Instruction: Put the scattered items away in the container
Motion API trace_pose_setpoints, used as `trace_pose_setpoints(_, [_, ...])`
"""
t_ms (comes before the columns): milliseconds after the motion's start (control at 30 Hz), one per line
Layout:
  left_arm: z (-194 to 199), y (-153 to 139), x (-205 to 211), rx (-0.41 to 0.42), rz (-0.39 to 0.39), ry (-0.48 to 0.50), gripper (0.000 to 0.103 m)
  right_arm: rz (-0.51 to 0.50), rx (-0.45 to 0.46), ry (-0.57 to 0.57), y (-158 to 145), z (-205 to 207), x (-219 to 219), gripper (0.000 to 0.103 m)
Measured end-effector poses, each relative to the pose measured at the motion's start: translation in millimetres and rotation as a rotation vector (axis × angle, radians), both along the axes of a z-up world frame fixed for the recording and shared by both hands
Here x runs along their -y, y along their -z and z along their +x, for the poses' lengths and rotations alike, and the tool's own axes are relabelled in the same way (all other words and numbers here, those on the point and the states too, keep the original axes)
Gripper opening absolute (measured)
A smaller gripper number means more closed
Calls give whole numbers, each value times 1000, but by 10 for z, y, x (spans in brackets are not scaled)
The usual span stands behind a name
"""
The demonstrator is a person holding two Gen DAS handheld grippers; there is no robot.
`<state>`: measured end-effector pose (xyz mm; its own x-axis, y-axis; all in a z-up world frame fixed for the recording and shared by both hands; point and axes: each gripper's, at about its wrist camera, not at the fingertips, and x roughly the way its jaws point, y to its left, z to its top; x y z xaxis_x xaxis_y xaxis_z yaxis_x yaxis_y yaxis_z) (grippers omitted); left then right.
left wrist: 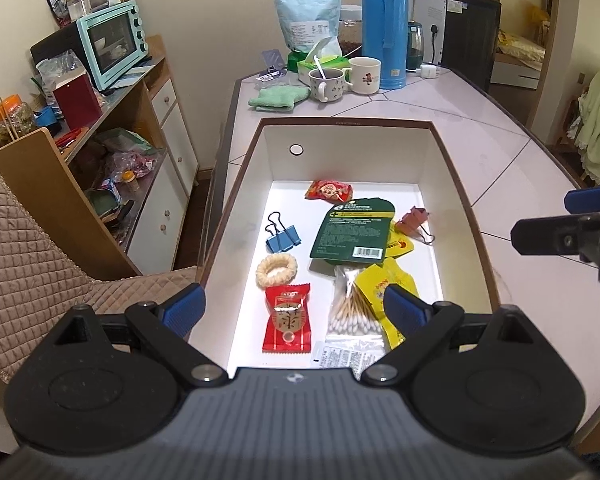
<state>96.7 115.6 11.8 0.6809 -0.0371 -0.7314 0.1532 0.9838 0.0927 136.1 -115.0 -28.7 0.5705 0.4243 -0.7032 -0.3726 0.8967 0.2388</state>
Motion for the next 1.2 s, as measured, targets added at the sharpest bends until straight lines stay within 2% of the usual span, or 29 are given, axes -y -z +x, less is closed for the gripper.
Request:
trace_pose_setpoints(333, [-160,39,45,-11,-9,10,94,-55,-29,-18,69,-81,-8,103])
trace_pose_setpoints(767, [-306,124,115,-55,11,-34,94,-133,-65,-99,281,-218,25,103])
trace_pose_setpoints(1200, [-445,176,279,-78,22,-79,94,-146,-92,-158,348,-297,163,103])
